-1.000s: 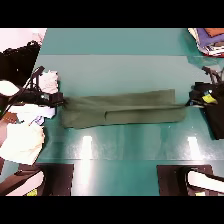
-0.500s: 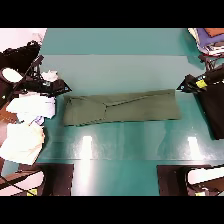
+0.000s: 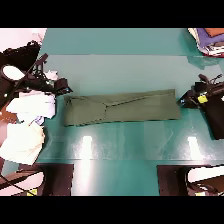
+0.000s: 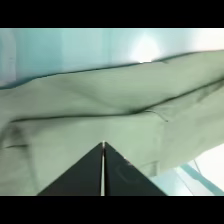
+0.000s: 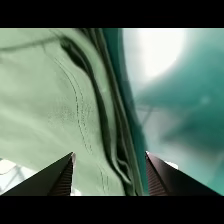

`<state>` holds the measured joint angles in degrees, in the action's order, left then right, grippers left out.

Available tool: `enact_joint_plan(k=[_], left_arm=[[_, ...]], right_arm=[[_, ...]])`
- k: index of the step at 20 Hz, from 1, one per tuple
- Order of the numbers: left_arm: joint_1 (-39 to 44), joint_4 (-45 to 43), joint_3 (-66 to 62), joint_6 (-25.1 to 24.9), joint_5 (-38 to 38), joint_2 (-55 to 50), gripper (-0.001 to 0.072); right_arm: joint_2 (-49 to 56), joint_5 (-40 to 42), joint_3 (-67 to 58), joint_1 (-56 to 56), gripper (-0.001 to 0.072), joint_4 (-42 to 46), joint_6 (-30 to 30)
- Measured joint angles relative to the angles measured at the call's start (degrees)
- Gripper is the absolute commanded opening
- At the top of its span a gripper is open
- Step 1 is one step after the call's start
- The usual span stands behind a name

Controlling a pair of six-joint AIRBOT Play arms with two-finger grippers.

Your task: Fold the shirts.

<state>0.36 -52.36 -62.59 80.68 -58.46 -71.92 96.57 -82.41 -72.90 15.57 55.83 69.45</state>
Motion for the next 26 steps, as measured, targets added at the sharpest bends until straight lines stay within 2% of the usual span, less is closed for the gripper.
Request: enact_joint_plan(k=[1, 2, 3, 4, 5, 6, 10, 18, 26], left_arm=[[1.6, 0.3, 0.0, 0.0, 0.9, -0.1, 0.0024], [3.5, 0.5, 0.0, 0.0, 2.4, -0.2, 0.0023], [5.4, 0.8, -0.2, 0.0, 3.7, -0.5, 0.0023], [7.2, 0.9, -0.4, 0.0, 5.0, -1.2, 0.0023], [8.9, 1.0, -0.9, 0.0, 6.0, -2.0, 0.0023], [10.7, 1.3, -1.8, 0.0, 6.8, -3.3, 0.0023], [17.1, 1.6, -7.9, 0.0, 7.8, -10.4, 0.0023], [29.0, 2.0, -21.9, 0.3, 8.1, -27.3, 0.0023], [32.5, 2.5, -26.4, 0.5, 7.4, -33.9, 0.0023]], right_arm=[[0.0, 0.8, 1.3, -0.4, 0.0453, -1.5, -0.8], [0.0, 1.5, 2.6, -1.0, 0.0359, -3.1, -1.7], [0.0, 2.3, 3.5, -1.6, 0.0184, -3.7, -2.4], [0.0, 3.2, 4.1, -2.2, 0.0072, -3.9, -2.9], [0.1, 3.7, 4.4, -2.9, 0.0061, -4.3, -3.3], [0.1, 3.5, 4.3, -3.3, 0.0015, -4.8, -3.7], [-2.7, -0.2, 0.2, -4.3, 0.0014, -7.6, -4.0], [-13.4, -4.4, -13.7, -13.4, 0.0014, -17.3, 1.0], [-15.1, -3.0, -24.1, -28.3, 0.0014, -19.0, 3.8]])
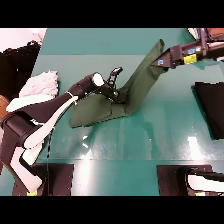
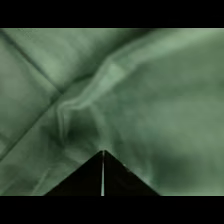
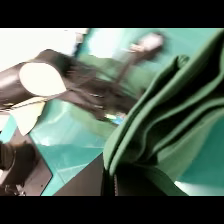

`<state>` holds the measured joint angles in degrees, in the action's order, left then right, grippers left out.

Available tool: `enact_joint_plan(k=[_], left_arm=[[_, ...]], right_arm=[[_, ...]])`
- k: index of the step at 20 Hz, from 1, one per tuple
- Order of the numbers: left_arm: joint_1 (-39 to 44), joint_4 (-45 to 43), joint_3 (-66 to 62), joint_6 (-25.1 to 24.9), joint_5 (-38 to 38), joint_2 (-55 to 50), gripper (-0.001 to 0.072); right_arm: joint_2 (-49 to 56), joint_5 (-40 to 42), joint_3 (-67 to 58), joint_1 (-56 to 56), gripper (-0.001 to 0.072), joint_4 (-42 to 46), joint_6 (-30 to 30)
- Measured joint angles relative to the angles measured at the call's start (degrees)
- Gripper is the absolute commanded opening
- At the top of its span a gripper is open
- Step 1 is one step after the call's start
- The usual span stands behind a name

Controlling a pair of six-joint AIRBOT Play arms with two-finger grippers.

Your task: Fold the shirts.

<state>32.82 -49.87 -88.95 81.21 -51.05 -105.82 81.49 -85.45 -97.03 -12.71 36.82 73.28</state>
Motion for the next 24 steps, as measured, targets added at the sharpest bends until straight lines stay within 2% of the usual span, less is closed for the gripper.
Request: enact_joint_plan(k=[5, 11, 12, 13, 14, 15, 16, 20, 24], left_arm=[[-4.0, -1.5, -0.5, 0.0, -3.8, 2.2, 0.0023], [-19.3, -9.1, -0.7, 0.0, -10.9, 15.7, 0.0024], [-22.0, -10.2, -0.7, 0.0, -11.5, 18.3, 0.0024], [-24.8, -11.4, -0.7, -0.1, -12.2, 20.8, 0.0024], [-27.3, -12.0, -0.7, -0.1, -12.4, 23.0, 0.0024], [-29.7, -12.7, -0.7, -0.1, -12.8, 25.1, 0.0024], [-31.6, -13.1, -0.7, -0.1, -13.1, 26.7, 0.0024], [-36.1, -14.2, -0.7, -0.3, -15.8, 30.4, 0.0024], [-37.4, -14.2, -0.7, -0.9, -18.9, 31.5, 0.0024]], right_arm=[[0.0, 2.8, -1.5, -5.9, 0.0015, -0.1, 0.3], [4.3, 9.1, -1.8, -18.4, 0.0018, -0.3, 0.0], [5.8, 11.1, -1.8, -21.3, 0.0052, -0.3, -0.5], [7.7, 13.7, -1.9, -24.5, 0.0132, -0.3, -1.2], [9.6, 16.2, -1.9, -27.5, 0.0237, -0.3, -1.8], [11.7, 19.1, -1.9, -30.7, 0.0387, -0.5, -2.6], [13.6, 21.6, -1.9, -33.3, 0.0435, -0.4, -3.4], [18.5, 25.4, -1.9, -39.0, 0.0425, 0.9, -5.3], [16.7, 22.2, 2.5, -36.0, 0.0425, 7.7, -1.6]])
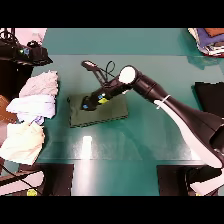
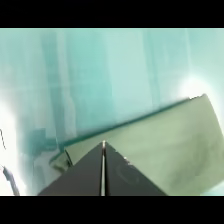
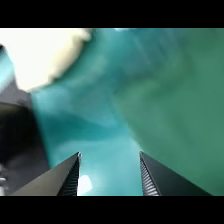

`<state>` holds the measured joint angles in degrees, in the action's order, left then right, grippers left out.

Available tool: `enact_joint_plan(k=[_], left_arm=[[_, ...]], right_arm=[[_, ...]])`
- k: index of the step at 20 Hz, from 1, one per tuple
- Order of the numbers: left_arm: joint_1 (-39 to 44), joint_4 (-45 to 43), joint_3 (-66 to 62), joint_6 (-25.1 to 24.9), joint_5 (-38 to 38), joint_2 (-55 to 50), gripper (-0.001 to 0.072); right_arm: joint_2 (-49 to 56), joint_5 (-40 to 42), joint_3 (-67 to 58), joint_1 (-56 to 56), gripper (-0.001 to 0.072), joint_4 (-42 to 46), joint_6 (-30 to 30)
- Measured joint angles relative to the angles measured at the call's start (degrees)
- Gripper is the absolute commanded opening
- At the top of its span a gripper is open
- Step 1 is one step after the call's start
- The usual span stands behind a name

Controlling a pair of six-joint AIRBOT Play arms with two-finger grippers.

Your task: Fold the shirts.

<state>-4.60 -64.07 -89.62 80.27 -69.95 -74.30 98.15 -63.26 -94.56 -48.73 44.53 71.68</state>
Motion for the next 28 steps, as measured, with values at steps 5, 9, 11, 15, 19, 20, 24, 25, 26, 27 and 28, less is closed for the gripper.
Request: enact_joint_plan(k=[5, 9, 11, 15, 19, 20, 24, 25, 26, 27, 28], left_arm=[[-0.4, -0.1, 0.0, -0.2, -2.2, 0.3, 0.0024], [-0.4, 0.0, 0.0, -0.3, -2.4, 0.3, 0.0024], [-0.4, 0.0, 0.0, -0.3, -2.3, 0.3, 0.0024], [-0.4, 0.1, 0.0, -0.4, -1.6, 0.3, 0.0024], [-0.4, 0.2, 0.0, -0.4, -1.2, 0.3, 0.0024], [-0.4, 0.3, 0.0, -0.4, -1.2, 0.3, 0.0024], [-0.4, 1.8, 0.0, -0.7, -1.2, 0.3, 0.0023], [-0.3, 2.1, 0.0, -0.8, -1.3, 0.3, 0.0022], [0.1, 2.2, 0.0, -0.9, -1.3, 0.3, 0.0023], [0.7, 2.5, 0.0, -0.9, -1.5, 0.3, 0.0023], [1.7, 2.7, 0.0, -1.0, -1.5, 0.3, 0.0023]], right_arm=[[-7.6, -0.7, 15.1, 12.4, 0.0645, 3.9, 2.3], [-10.2, 0.5, 25.3, 22.8, 0.0651, 3.3, 2.9], [-9.7, 2.0, 28.4, 25.9, 0.0648, 0.3, 3.0], [-4.5, 3.0, 28.7, 26.6, 0.0646, -6.0, 2.3], [3.3, 2.6, 22.2, 22.3, 0.0470, -11.8, 1.9], [5.2, 2.7, 20.0, 20.9, 0.0347, -12.5, 1.8], [10.4, 3.3, 12.4, 15.9, 0.0015, -13.0, 1.7], [10.9, 3.5, 10.8, 15.1, 0.0015, -13.0, 1.7], [11.1, 3.5, 9.6, 14.6, 0.0015, -12.3, 1.7], [10.8, 3.4, 8.5, 14.6, 0.0015, -11.4, 1.7], [9.9, 3.3, 7.8, 15.2, 0.0014, -10.0, 1.8]])
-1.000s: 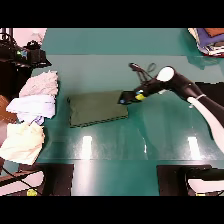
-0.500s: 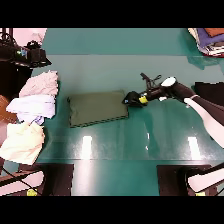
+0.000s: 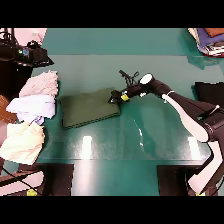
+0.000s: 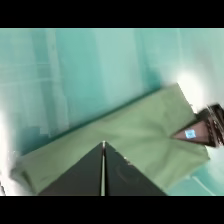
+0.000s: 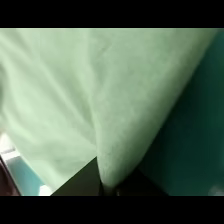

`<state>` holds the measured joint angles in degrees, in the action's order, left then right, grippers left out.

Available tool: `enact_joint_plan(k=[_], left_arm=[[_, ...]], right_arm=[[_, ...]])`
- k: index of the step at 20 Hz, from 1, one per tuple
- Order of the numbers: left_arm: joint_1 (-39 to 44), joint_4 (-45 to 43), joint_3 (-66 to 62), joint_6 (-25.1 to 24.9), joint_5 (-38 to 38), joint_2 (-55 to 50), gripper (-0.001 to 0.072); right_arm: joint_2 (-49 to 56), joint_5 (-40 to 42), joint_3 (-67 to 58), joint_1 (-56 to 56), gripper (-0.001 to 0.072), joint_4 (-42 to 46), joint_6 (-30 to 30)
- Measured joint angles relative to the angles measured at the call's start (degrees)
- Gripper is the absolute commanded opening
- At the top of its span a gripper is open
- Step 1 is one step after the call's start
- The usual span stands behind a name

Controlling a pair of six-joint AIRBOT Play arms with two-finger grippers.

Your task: Fold the shirts.

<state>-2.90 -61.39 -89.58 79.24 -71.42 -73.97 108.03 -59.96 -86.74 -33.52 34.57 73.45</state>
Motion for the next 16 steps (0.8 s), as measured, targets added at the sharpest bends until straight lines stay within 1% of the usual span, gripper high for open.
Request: enact_joint_plan(k=[4, 9, 13, 16], left_arm=[[5.5, 0.3, 0.0, -0.1, 0.5, 0.0, 0.0023], [12.3, 0.3, 0.0, -0.2, 2.8, 0.0, 0.0024], [16.1, 0.3, 0.0, 0.0, 5.8, 0.0, 0.0024], [18.6, 0.4, 0.0, 0.2, 8.3, 0.0, 0.0024]], right_arm=[[-7.0, -1.7, -1.4, 7.8, 0.0015, 7.6, 1.0], [-17.5, -5.8, -1.8, 27.8, 0.0015, 16.0, 2.5], [-22.6, -6.6, -1.9, 45.9, 0.0015, 18.2, 3.0], [-24.0, -6.1, -1.9, 56.7, 0.0015, 18.7, 3.4]])
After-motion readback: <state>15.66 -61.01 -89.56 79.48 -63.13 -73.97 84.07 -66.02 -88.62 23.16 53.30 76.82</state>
